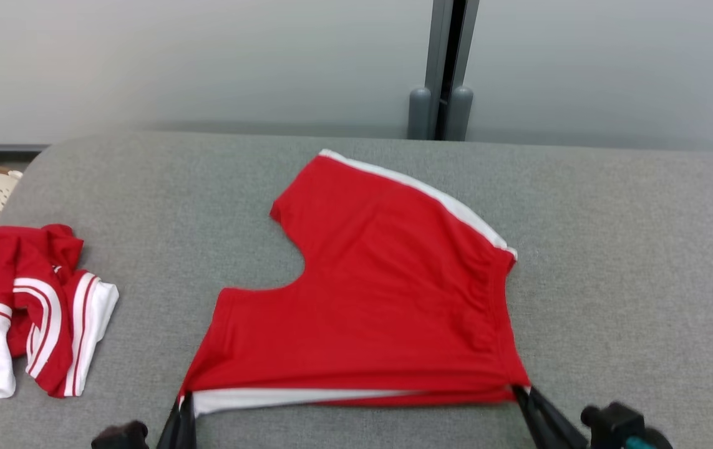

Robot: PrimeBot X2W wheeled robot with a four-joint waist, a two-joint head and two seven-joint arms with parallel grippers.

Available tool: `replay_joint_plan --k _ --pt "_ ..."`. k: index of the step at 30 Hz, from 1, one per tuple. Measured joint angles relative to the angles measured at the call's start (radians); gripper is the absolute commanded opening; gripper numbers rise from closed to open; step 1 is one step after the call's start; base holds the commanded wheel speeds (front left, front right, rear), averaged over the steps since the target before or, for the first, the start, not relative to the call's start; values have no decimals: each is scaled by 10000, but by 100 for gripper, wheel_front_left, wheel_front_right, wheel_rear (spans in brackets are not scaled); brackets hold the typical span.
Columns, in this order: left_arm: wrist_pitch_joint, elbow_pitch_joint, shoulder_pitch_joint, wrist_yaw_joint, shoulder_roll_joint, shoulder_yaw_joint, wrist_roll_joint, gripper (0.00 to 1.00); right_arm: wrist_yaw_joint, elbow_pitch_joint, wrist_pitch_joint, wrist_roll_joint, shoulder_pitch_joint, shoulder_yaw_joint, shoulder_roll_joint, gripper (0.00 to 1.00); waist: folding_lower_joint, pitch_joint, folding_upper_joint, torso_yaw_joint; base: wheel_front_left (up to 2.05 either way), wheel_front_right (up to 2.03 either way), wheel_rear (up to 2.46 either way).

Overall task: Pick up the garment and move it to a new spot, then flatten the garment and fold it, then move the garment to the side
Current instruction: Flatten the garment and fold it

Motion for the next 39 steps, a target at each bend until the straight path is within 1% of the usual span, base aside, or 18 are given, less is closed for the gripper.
replay_joint_plan --k 5,9,12,16,20,26,33,39 --pt "0 -88 825 -46 -12 -21 75 0 0 -102 8 196 1080 138 15 0 -1 -472 0 6 0 0 0" --pt "0 -347 1320 -69 -12 -134 63 0 -2 -343 8 249 1668 196 -36 0 -1 -643 0 -79 0 0 0" --pt "2 -736 1462 -73 -4 -169 142 0 -4 -531 8 268 1828 253 -105 0 -1 -612 -1 -161 0 0 0" --pt "0 -1331 1260 -117 12 -184 290 0 -12 -899 8 360 1620 117 -52 0 1 -378 0 -264 0 0 0" --pt "-2 -1703 226 -132 38 -228 430 0 -15 -1212 8 458 874 -4 138 0 2 -8 -1 -380 0 0 0" --pt "-4 -1352 -1656 -157 176 -247 773 0 -19 -1300 8 546 -481 -104 472 0 4 825 0 -705 0 0 0" --pt "-8 -403 -4130 -163 571 -502 1080 0 -25 -1216 6 617 -1959 -274 857 0 5 1982 0 -1089 0 0 0" --pt "-12 754 -5842 -176 844 -976 1411 0 -25 -1068 8 721 -2837 -313 1145 0 5 2780 0 -1386 0 0 0"
